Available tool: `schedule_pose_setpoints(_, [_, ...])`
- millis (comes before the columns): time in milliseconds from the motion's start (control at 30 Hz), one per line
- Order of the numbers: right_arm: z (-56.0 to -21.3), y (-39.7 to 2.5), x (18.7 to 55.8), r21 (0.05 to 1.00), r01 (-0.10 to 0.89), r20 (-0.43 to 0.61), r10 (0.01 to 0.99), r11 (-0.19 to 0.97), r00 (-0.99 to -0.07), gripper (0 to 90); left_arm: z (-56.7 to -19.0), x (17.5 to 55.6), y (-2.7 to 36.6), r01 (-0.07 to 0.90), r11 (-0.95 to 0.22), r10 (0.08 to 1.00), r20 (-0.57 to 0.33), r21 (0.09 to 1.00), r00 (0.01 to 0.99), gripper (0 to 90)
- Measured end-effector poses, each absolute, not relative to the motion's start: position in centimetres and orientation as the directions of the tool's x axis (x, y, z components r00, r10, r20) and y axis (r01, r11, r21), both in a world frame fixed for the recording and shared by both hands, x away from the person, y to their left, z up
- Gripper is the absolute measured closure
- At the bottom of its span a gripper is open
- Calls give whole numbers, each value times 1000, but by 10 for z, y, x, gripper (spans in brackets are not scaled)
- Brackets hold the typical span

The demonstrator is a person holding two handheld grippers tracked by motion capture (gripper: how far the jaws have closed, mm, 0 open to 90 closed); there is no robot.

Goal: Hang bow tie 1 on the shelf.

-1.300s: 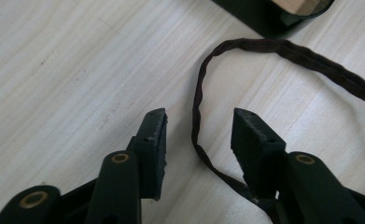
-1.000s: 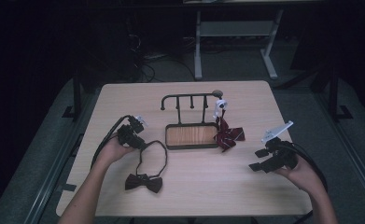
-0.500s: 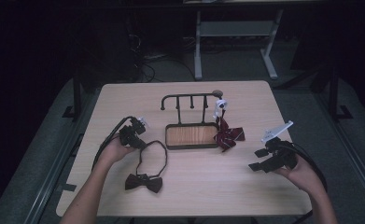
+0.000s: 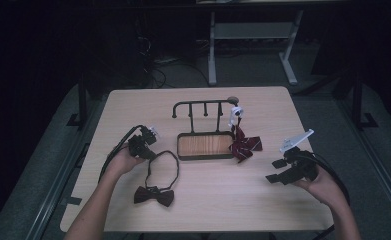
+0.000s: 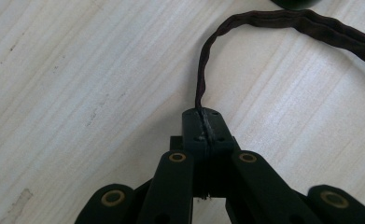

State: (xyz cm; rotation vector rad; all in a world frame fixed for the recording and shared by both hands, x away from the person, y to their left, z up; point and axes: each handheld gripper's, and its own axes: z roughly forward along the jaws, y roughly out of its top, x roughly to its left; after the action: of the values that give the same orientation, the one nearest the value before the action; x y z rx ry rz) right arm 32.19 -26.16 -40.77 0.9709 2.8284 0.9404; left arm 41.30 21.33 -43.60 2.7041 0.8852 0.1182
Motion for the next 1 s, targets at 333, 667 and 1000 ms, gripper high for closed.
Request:
schedule_pose_setpoints(333, [-410,-264,323,539,565,184,568,624,-802,344,-425,408,214,554,-767,577,-31,323,816,898])
schedule_pose_setpoints(667, [-410,-265,324,538,568,184,570,623,-801,344,-411,400,205,513,-788,538,-23,342,843,898])
schedule_pose_setpoints(1000, [-411,-265,324,536,568,183,572,624,-800,344,-404,394,209,505,-791,525,-41,347,850,899])
